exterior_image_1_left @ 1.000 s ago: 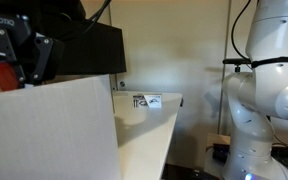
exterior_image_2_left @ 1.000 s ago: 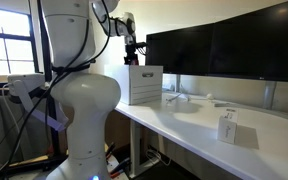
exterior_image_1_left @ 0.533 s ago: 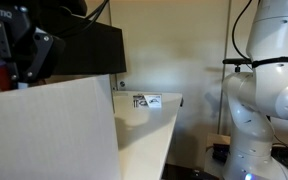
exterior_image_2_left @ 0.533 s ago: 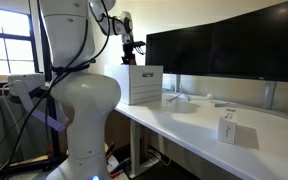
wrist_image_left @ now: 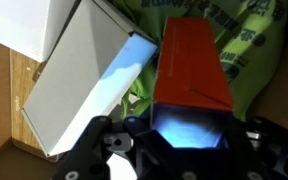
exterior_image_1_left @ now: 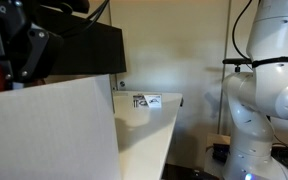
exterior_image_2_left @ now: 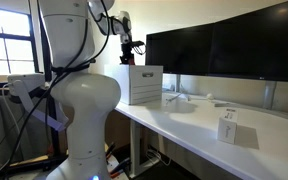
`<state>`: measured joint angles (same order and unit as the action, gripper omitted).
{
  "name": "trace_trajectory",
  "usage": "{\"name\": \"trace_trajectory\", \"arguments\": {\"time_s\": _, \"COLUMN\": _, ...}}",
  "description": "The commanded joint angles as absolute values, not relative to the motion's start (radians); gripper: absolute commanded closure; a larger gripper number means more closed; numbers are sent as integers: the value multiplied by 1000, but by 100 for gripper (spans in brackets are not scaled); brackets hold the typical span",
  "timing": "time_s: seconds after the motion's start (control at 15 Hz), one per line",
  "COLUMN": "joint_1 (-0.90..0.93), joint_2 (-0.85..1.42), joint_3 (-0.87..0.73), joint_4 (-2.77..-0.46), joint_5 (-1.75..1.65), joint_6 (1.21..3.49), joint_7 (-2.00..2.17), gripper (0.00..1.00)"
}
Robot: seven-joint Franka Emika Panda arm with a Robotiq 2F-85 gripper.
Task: Remove the boxes from the storage box
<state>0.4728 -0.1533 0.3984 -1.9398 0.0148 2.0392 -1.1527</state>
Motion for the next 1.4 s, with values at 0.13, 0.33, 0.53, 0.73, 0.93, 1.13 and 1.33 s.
{"name": "trace_trajectory", "arguments": {"time_s": 0.13, "joint_1": 460, "joint_2": -179, "joint_3": 401, "joint_4": -1888, "joint_5": -1, "joint_6": 2012, "joint_7": -1091, "gripper": 83}}
{"name": "trace_trajectory", "arguments": {"time_s": 0.33, "joint_1": 455, "joint_2": -187, "joint_3": 395, "joint_4": -1850, "joint_5": -5, "joint_6": 1997, "joint_7": -1068, "gripper": 83}}
{"name": "trace_trajectory", "arguments": {"time_s": 0.53, "joint_1": 442, "joint_2": -201, "joint_3": 383, "joint_4": -1818, "joint_5": -10, "joint_6": 1975, "joint_7": -1032, "gripper": 83}}
{"name": "trace_trajectory", "arguments": {"time_s": 0.73, "joint_1": 424, "joint_2": -224, "joint_3": 365, "joint_4": -1794, "joint_5": -1, "joint_6": 1950, "joint_7": -978, "gripper": 83}}
{"name": "trace_trajectory", "arguments": {"time_s": 0.93, "joint_1": 402, "joint_2": -262, "joint_3": 341, "joint_4": -1784, "joint_5": 2, "joint_6": 1932, "joint_7": -904, "gripper": 83}}
{"name": "trace_trajectory", "arguments": {"time_s": 1.13, "joint_1": 375, "joint_2": -312, "joint_3": 312, "joint_4": -1801, "joint_5": -2, "joint_6": 1929, "joint_7": -818, "gripper": 83}}
{"name": "trace_trajectory", "arguments": {"time_s": 1.33, "joint_1": 341, "joint_2": -361, "joint_3": 282, "joint_4": -1837, "joint_5": -17, "joint_6": 1935, "joint_7": -712, "gripper": 83}}
